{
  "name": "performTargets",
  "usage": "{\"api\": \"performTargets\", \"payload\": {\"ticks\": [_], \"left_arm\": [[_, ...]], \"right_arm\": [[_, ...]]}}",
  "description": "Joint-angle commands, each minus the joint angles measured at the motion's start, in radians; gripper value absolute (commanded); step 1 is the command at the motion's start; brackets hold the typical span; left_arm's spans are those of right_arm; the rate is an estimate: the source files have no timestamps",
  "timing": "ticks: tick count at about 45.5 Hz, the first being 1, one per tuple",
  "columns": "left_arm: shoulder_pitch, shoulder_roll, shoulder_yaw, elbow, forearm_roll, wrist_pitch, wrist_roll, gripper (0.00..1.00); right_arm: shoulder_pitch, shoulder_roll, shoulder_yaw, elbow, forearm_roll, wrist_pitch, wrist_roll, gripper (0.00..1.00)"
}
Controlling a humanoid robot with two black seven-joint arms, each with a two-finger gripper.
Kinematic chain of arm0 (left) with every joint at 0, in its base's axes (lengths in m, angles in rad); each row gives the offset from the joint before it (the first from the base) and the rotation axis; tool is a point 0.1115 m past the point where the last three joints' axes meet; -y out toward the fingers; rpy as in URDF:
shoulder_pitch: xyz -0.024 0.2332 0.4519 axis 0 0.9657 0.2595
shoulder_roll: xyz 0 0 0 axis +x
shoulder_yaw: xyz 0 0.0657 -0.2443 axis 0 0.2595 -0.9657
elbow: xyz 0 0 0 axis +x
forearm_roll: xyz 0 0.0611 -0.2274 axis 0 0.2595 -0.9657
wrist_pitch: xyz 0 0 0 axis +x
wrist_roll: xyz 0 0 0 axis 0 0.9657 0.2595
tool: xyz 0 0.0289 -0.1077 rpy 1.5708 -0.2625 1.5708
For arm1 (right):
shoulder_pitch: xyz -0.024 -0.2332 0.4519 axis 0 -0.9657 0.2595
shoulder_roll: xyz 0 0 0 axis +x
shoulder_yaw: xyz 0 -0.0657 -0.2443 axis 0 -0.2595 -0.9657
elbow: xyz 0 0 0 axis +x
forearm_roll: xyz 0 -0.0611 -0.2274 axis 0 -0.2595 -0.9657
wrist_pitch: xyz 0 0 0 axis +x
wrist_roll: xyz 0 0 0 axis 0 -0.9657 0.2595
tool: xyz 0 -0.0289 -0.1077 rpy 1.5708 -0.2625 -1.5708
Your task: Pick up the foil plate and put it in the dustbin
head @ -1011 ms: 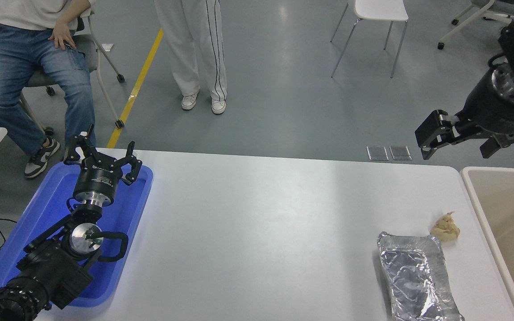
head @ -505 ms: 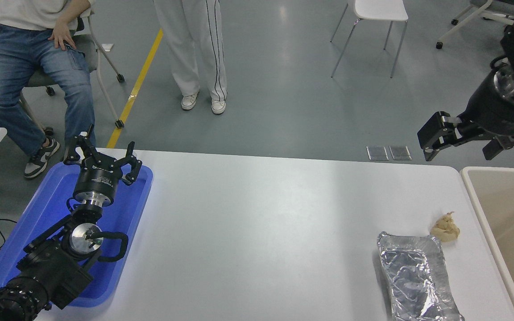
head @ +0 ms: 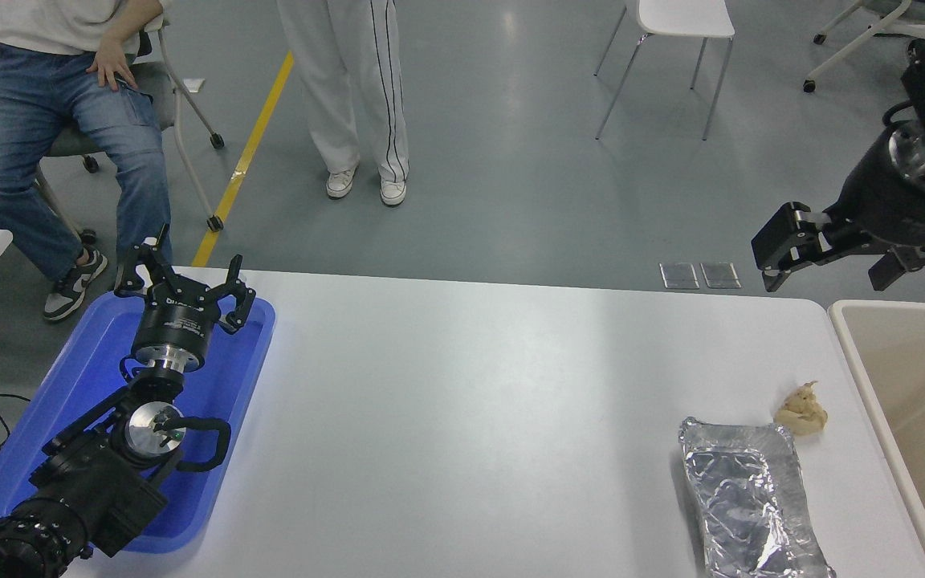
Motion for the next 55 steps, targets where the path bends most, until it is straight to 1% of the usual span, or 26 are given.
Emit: {"api": "performTargets", "payload": {"ticks": [1, 4, 9, 18, 28, 37, 48, 55], "left_arm": [[0.000, 0.000, 0.000, 0.000, 0.000, -0.001, 0.000, 1.00], [0.000, 0.000, 0.000, 0.000, 0.000, -0.001, 0.000, 1.00], [0.000, 0.000, 0.000, 0.000, 0.000, -0.001, 0.000, 1.00], [0.000, 0.000, 0.000, 0.000, 0.000, -0.001, 0.000, 1.00], [0.000, 0.000, 0.000, 0.000, 0.000, -0.001, 0.000, 1.00], [0.000, 0.000, 0.000, 0.000, 0.000, -0.001, 0.000, 1.00], [0.000, 0.000, 0.000, 0.000, 0.000, 0.000, 0.000, 1.00], [0.000, 0.000, 0.000, 0.000, 0.000, 0.000, -0.002, 1.00]], "right_arm": [[-0.007, -0.003, -0.001, 0.011, -0.016, 0.000, -0.006, 1.00], [-0.007, -0.005, -0.001, 0.018, -0.026, 0.000, -0.009, 1.00], [-0.010, -0.018, -0.001, 0.030, -0.081, 0.000, -0.009, 1.00], [-0.039, -0.075, -0.004, 0.030, -0.108, 0.000, -0.009, 1.00], [-0.139, -0.120, 0.020, 0.037, -0.201, 0.000, -0.010, 1.00], [-0.252, -0.141, 0.065, 0.035, -0.230, 0.000, -0.010, 1.00], [-0.332, -0.216, 0.140, 0.030, -0.324, 0.000, -0.010, 1.00], [-0.398, -0.226, 0.151, 0.029, -0.333, 0.000, -0.010, 1.00]]}}
